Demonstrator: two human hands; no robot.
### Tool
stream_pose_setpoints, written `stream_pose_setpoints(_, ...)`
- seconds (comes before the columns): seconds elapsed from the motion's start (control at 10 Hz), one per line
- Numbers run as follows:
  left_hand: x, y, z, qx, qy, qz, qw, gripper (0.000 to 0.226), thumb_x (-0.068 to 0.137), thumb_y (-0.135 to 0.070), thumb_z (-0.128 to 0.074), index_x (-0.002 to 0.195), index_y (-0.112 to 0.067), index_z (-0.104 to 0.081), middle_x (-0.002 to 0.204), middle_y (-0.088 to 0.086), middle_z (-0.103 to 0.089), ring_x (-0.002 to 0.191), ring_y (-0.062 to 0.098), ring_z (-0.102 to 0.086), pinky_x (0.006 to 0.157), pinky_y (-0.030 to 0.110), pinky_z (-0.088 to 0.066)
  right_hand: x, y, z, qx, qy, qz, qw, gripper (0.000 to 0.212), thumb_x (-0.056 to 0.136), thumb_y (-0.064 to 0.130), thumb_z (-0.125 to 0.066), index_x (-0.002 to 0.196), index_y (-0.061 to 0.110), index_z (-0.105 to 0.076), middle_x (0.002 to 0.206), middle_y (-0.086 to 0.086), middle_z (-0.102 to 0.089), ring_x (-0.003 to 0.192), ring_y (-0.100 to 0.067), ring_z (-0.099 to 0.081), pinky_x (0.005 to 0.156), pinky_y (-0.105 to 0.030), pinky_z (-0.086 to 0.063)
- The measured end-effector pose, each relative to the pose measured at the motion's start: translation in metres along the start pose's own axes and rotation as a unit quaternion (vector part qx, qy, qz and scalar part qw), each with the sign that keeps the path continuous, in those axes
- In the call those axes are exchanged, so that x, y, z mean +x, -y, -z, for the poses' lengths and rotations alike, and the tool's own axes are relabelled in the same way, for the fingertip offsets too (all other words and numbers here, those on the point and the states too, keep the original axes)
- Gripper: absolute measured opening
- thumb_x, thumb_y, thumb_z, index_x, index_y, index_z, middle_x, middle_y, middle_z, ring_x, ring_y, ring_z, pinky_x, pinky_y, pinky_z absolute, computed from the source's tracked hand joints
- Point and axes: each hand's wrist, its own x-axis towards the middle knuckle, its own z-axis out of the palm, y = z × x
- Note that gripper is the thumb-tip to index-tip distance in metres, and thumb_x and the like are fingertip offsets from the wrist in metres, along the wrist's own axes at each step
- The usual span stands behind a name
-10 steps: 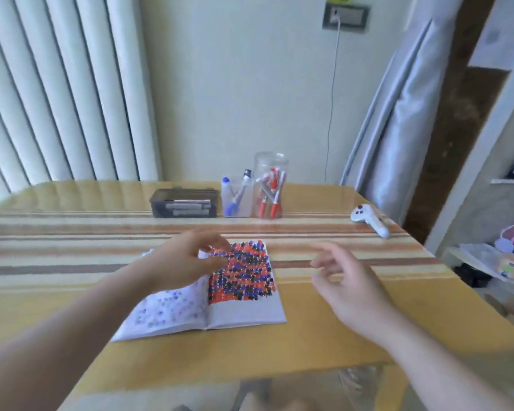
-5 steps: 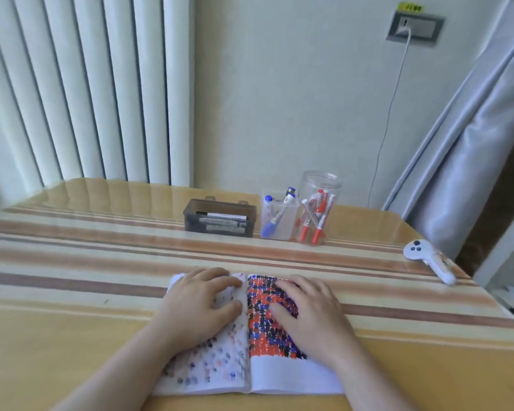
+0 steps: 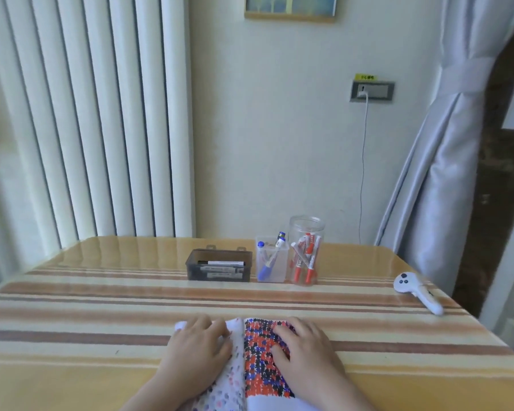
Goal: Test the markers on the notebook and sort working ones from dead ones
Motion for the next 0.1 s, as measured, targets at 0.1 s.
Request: stream_pose_setpoints(0.1, -0.0186, -0.0030, -0.0035, -0.006, -0.067, -0.008, 0.998, 0.039, 0.075, -0.070, -0.045, 0.100, -0.047, -0.065, 0.088, -0.013, -0.051, 0.083, 0.013, -0.061, 0.066, 0.029, -0.041, -0.0153, -0.0001, 0.0084, -0.009, 0.032, 0.001, 0.999, 0.067, 0.091, 0.075, -0.017, 0.146, 0.043, -0.037, 0.162, 0.017, -0.026, 0.147, -0.014, -0.029, 0.119, -0.042, -0.028)
